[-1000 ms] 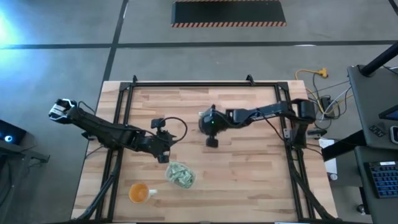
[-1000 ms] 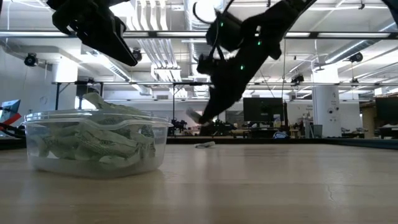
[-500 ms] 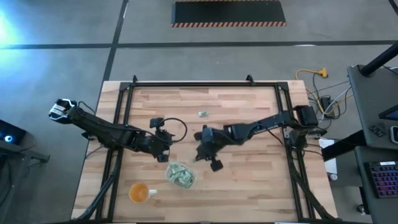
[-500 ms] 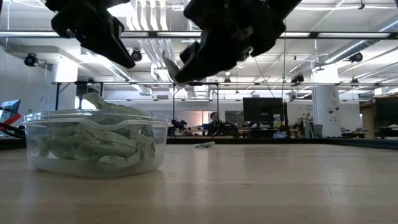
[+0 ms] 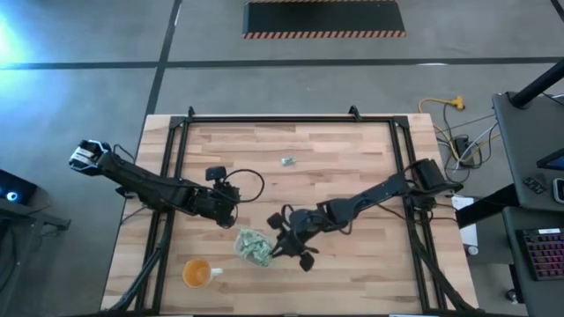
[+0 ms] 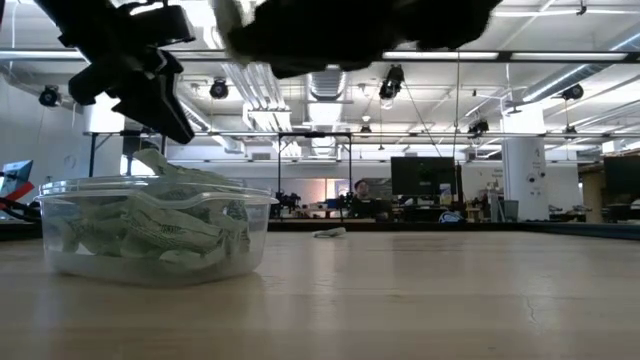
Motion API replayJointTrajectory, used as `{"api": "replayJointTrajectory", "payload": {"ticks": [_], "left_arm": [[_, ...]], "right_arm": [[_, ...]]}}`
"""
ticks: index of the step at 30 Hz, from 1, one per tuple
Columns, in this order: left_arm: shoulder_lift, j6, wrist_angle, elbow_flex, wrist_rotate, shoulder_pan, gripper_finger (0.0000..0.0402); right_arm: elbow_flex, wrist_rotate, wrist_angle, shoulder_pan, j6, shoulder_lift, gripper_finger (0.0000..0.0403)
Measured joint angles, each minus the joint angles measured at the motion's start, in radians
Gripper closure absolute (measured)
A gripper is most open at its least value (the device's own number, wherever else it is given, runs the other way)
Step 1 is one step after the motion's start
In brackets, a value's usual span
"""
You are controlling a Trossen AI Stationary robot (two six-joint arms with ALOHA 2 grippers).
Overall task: Pick and place Stevia / Truvia into bins
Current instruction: Put the stevia packet into the transparent container
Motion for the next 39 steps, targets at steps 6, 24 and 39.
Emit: {"api": "replayJointTrajectory", "payload": {"ticks": [6, 24, 39], "left_arm": [[0.000, -0.023, -0.018, -0.006, 0.001, 0.000, 0.0320], [-0.002, -0.024, -0.020, -0.008, 0.013, 0.000, 0.0320], [-0.002, -0.024, -0.024, -0.008, 0.013, 0.001, 0.0320]], "right_arm": [[0.056, 0.113, 0.012, -0.008, 0.038, 0.079, 0.0390], [0.093, 0.112, -0.023, -0.014, 0.091, 0.113, 0.0263], [0.101, 0.757, -0.382, -0.099, 0.100, 0.054, 0.0243]]}}
